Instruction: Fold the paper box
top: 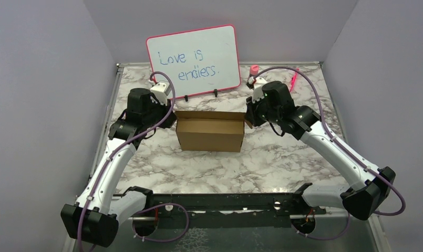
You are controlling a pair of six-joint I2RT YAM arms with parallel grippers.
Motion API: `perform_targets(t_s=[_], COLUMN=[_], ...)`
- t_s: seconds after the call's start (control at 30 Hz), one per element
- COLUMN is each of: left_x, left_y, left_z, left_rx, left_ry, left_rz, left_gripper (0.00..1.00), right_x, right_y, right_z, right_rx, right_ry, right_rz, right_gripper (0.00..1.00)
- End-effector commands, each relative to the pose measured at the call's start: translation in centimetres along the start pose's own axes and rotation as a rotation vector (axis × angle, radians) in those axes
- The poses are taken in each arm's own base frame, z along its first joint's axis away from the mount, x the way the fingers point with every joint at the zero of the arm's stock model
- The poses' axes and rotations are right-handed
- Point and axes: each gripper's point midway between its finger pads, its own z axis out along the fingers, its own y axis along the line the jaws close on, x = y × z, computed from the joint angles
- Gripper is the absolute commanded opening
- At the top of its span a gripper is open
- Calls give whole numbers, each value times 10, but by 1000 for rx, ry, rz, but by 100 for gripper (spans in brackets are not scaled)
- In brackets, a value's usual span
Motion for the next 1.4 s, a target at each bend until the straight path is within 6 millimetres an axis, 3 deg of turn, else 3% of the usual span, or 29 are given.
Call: perform_targets(t_s=[0.0,0.43,0.9,1.37], left_x=[-7,-9,-3,0], left_y=[-11,-15,-16,-22], left_z=[-5,-11,-6,-1], left_rx=[35,6,12,21], left_ry=[-2,-30,-52,-64], left_rz=[-71,-240,-296,-334], left_gripper=[13,13,13,13], right_x=[-12,-11,-13,-5], right_y=[-2,-6,-8,1], right_z=[-6,-1,5,17], right_rx=[40,134,163,215], right_ry=[-14,1,-40,-51], right_rz=[131,410,546,484], right_gripper=[10,7,7,7])
